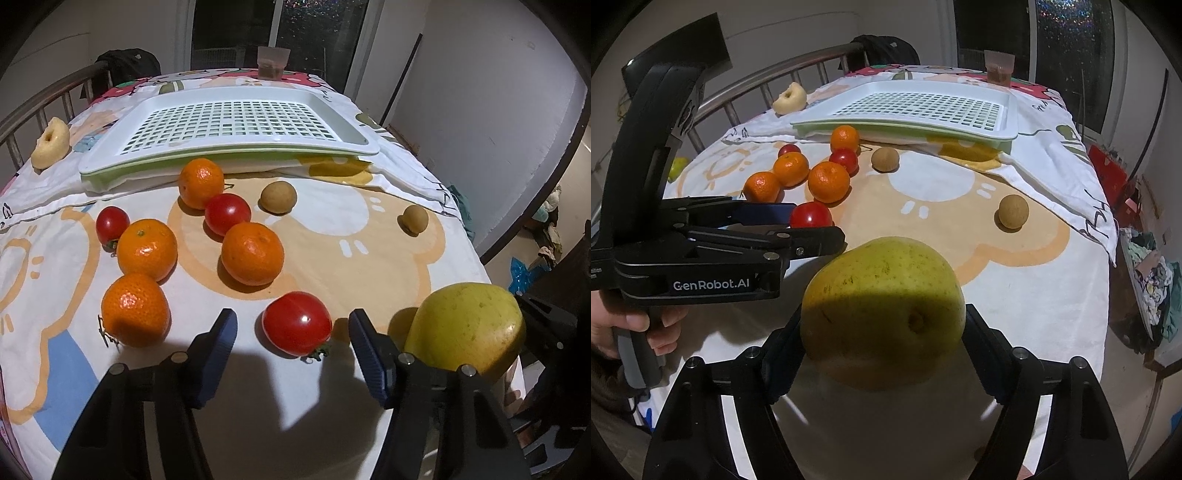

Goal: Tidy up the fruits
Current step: 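Close the left gripper on the red cherry tomato while the right gripper holds the pear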

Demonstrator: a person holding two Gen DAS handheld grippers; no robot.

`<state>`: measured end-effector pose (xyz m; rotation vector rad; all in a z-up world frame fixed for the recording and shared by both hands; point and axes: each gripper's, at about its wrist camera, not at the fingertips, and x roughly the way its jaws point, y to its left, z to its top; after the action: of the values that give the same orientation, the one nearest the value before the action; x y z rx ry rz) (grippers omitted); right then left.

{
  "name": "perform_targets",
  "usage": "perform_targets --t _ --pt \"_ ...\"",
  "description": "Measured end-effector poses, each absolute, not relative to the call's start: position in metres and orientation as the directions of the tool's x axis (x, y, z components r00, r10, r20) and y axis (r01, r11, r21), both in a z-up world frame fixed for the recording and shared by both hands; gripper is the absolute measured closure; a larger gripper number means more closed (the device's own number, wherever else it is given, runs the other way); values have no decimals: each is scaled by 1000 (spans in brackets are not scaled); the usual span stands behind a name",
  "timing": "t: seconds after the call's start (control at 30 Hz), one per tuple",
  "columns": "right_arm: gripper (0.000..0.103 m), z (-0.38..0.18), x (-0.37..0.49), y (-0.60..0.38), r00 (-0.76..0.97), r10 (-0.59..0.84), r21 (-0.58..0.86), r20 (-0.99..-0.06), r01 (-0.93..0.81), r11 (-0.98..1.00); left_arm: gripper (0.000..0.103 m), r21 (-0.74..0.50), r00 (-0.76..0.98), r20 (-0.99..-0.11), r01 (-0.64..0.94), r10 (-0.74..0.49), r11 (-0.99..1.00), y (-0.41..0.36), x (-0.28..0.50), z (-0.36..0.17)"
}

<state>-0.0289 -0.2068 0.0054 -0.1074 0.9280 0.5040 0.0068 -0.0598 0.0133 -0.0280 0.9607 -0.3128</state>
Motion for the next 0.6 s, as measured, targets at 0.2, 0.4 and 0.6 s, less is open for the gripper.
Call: perform_targets --t 0.2,0.4,0.6 --pt "30 5 -28 -206 486 378 134 -788 -465 875 47 -134 542 -802 246 -251 960 -60 8 13" --pt "30 4 -28 -205 485 380 137 -787 -464 875 56 -150 543 -798 243 -262 958 -57 11 14" --pt "30 4 -28 -206 485 383 142 -786 -461 876 64 -182 532 -794 255 -295 950 -56 10 14"
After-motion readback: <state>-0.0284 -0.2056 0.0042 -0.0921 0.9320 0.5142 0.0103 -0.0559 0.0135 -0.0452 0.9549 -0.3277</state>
